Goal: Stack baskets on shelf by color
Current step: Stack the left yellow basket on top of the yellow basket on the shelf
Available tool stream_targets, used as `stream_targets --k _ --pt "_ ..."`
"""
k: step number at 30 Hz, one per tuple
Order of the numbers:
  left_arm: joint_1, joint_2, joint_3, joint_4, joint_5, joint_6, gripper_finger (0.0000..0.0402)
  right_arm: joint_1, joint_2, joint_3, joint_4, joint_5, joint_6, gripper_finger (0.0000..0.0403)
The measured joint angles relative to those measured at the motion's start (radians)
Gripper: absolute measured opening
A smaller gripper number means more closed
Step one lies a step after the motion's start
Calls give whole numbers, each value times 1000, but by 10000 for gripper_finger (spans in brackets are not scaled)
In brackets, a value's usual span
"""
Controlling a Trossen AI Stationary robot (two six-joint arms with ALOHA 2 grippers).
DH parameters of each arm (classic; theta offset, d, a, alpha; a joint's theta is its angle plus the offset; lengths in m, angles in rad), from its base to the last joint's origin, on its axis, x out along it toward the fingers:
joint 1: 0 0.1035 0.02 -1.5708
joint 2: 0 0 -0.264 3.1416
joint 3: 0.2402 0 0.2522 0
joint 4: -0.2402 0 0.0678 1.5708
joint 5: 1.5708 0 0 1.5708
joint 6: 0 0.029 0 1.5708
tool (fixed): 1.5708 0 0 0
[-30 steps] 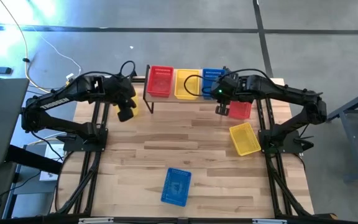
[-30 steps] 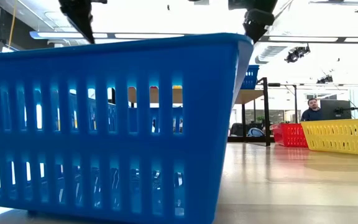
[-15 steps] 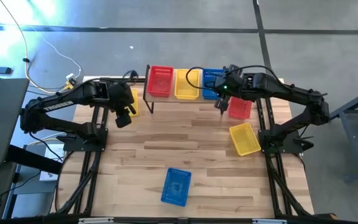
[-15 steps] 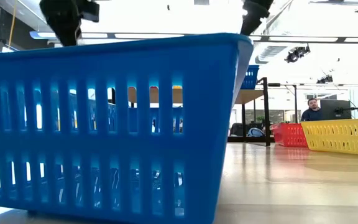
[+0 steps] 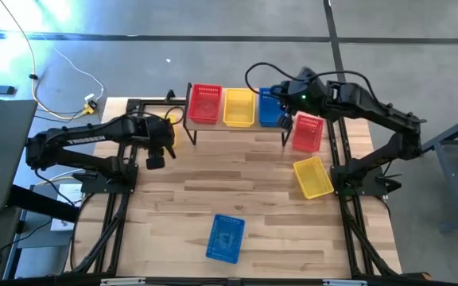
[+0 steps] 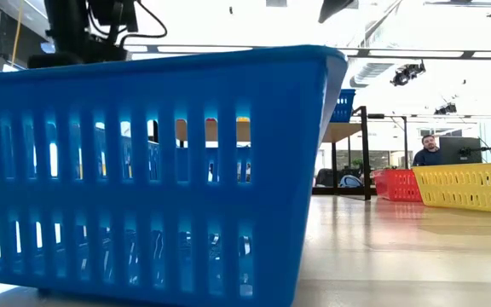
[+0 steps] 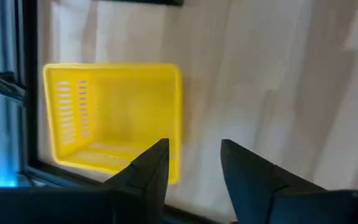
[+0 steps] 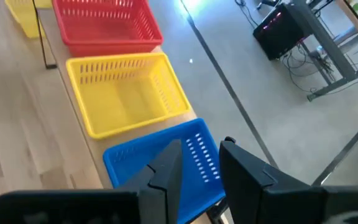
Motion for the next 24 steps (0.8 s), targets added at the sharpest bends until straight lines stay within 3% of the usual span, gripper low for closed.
stream_targets --k 9,24 --pt "0 0 -107 108 -13 171 122 0 1 12 0 -2 1 94" --pt "0 0 -270 174 -74 169 106 0 1 12 0 -5 2 94"
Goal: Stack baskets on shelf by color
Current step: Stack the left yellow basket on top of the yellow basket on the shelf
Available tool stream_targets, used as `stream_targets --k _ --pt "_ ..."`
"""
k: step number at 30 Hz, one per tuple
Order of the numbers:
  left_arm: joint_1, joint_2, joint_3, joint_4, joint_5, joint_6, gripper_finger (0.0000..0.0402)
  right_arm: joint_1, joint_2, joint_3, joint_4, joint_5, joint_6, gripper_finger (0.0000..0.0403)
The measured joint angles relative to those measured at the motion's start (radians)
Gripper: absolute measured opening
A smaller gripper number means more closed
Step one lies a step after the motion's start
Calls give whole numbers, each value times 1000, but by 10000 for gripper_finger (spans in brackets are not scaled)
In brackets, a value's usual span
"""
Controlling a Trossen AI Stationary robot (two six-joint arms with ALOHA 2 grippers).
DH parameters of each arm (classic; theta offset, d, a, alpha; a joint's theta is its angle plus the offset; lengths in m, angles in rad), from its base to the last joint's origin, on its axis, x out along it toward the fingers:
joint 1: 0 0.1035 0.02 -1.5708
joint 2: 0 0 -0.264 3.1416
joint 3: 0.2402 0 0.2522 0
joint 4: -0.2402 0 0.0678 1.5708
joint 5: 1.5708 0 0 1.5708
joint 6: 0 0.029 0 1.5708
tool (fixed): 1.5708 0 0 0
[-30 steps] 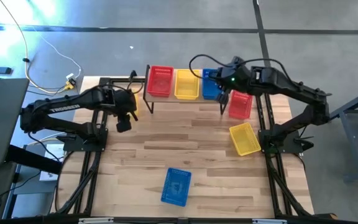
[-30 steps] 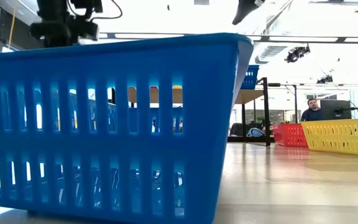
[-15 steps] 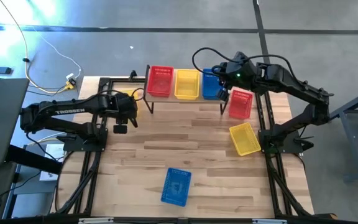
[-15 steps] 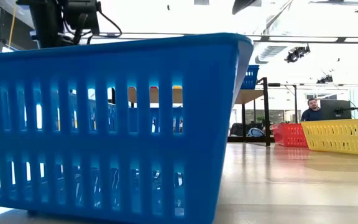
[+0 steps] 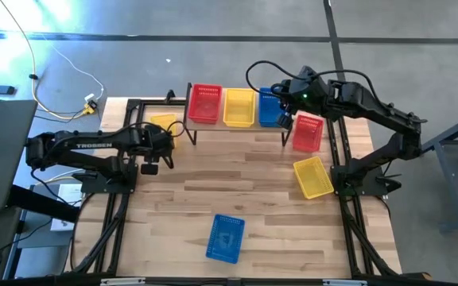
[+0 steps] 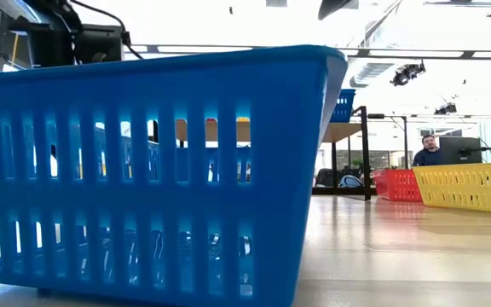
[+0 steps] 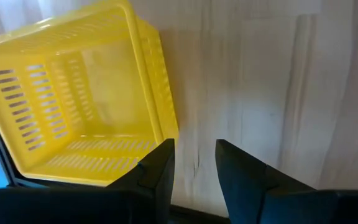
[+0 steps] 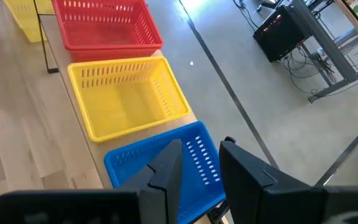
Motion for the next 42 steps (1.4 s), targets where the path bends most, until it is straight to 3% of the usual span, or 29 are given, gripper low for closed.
stream_targets --k 10,16,32,36,42 --pt "-10 0 -14 30 -52 -64 106 0 1 0 0 -6 23 94" --pt "-8 0 -14 59 -144 -53 106 0 1 0 -1 -6 23 94" --pt "71 161 -15 122 -121 -44 105 0 1 -1 -4 -7 23 94" --pt "71 175 -15 119 -118 -45 84 0 1 -1 -10 -10 23 94" --pt "71 169 -15 98 -89 -38 9 0 1 -1 -12 -41 23 94"
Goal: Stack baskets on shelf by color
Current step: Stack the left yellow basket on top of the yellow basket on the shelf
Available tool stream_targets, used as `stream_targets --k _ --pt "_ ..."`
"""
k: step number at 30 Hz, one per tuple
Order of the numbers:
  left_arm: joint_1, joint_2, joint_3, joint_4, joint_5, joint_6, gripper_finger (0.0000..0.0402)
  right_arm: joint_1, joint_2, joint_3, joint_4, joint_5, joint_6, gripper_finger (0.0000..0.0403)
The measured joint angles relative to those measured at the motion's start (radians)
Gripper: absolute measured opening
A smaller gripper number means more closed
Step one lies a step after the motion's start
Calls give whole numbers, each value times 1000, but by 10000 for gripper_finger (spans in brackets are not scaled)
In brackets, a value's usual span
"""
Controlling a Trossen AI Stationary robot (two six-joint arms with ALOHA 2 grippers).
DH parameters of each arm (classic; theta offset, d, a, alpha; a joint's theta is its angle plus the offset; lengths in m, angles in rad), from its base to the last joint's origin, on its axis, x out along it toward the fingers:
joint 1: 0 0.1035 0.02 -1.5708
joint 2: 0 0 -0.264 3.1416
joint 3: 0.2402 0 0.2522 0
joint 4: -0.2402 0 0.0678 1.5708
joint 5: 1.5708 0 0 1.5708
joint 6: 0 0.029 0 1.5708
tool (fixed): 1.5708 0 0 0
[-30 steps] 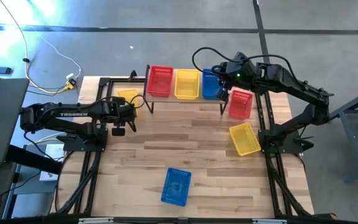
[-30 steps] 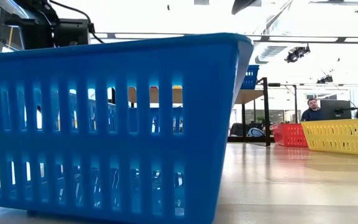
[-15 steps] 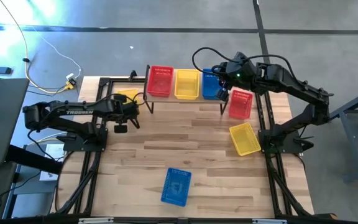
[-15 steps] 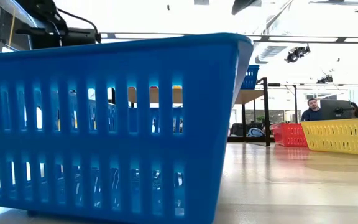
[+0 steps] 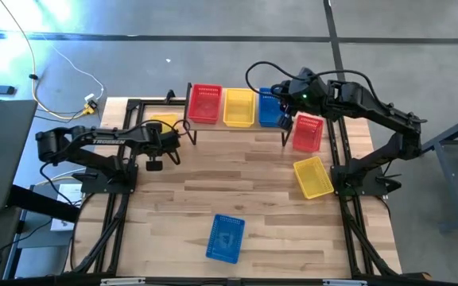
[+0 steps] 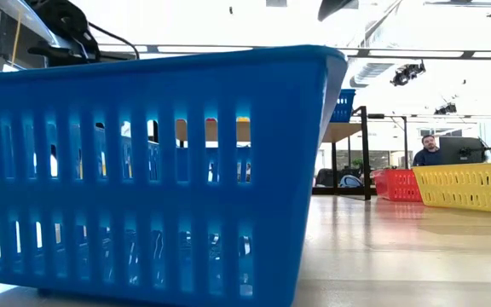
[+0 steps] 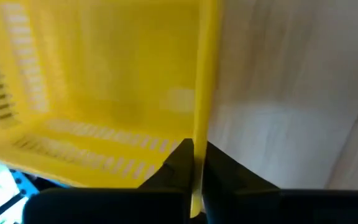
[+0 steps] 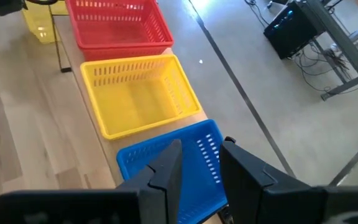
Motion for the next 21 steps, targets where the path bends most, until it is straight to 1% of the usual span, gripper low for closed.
stream_targets --k 5,9,21 --pt "0 -20 6 -12 10 -7 8 0 0 0 0 -2 0 94" --pt "0 -50 35 -59 10 -56 5 0 0 0 0 -2 0 94" --pt "-3 -124 176 -299 4 -208 2 0 0 0 1 -3 4 94"
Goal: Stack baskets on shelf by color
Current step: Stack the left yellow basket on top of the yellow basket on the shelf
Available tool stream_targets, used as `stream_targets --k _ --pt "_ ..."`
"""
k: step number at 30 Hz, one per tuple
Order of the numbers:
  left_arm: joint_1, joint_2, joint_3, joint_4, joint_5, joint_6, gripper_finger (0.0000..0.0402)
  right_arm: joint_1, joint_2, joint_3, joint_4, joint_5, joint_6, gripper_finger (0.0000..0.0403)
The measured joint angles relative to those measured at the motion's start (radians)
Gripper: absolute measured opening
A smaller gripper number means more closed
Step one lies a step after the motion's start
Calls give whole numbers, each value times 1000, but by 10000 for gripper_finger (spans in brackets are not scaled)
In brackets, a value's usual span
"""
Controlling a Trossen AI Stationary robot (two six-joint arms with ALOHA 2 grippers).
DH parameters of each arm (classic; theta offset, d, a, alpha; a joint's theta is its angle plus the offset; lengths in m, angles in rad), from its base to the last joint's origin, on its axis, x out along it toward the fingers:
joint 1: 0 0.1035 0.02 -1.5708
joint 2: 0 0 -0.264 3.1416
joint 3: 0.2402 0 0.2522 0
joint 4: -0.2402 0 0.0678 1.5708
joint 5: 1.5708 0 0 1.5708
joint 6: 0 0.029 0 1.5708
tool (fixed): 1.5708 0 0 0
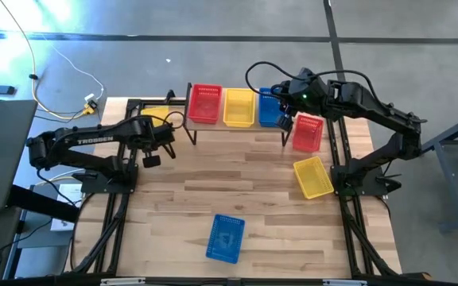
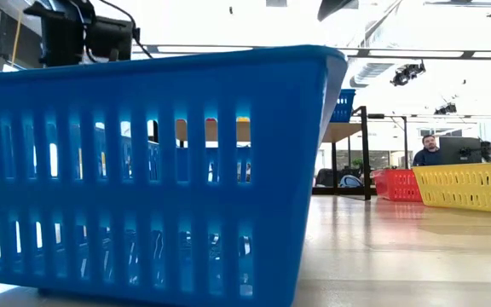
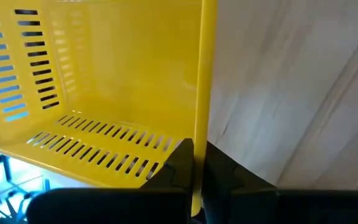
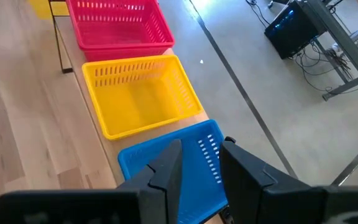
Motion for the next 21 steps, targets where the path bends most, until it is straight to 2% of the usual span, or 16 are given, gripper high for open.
stream_targets --k 7,16,21 --pt "-11 -24 136 -121 -31 -84 1 0 0 0 1 -3 25 94" --pt "-118 -24 350 -246 -115 -123 1 0 0 0 2 -11 82 94" --pt "-176 -24 447 -255 -125 -121 1 0 0 0 2 -101 211 94"
